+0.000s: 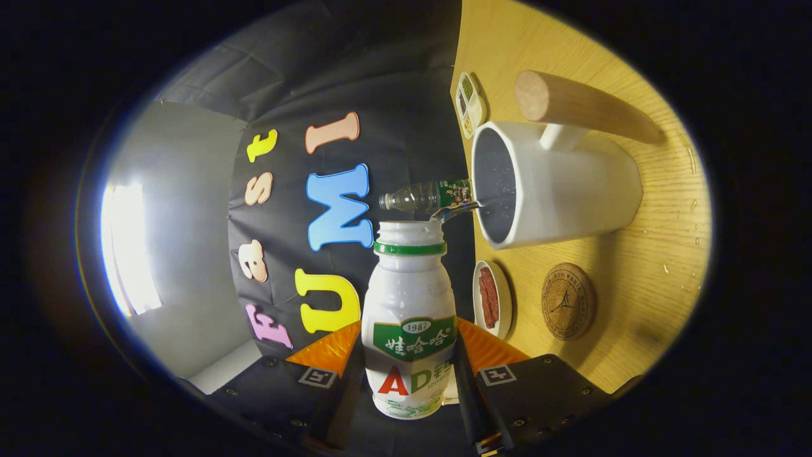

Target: Take the bottle from table, then pour the juice into the cup, finally place the bottle on the coaster

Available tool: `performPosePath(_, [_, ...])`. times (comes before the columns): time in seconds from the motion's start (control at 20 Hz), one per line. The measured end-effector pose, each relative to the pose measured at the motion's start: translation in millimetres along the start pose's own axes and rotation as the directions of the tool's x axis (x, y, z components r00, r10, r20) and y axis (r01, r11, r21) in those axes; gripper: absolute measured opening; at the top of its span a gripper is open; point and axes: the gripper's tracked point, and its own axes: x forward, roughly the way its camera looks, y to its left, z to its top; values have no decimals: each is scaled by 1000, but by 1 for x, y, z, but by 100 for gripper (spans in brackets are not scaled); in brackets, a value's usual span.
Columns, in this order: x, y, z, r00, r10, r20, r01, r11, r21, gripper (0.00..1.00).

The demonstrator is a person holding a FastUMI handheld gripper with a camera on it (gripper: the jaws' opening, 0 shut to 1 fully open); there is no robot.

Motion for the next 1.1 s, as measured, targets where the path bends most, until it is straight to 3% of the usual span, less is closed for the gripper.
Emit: performPosePath(1.1, [-5, 9, 2, 1000, 22, 15, -23, 999, 42, 67])
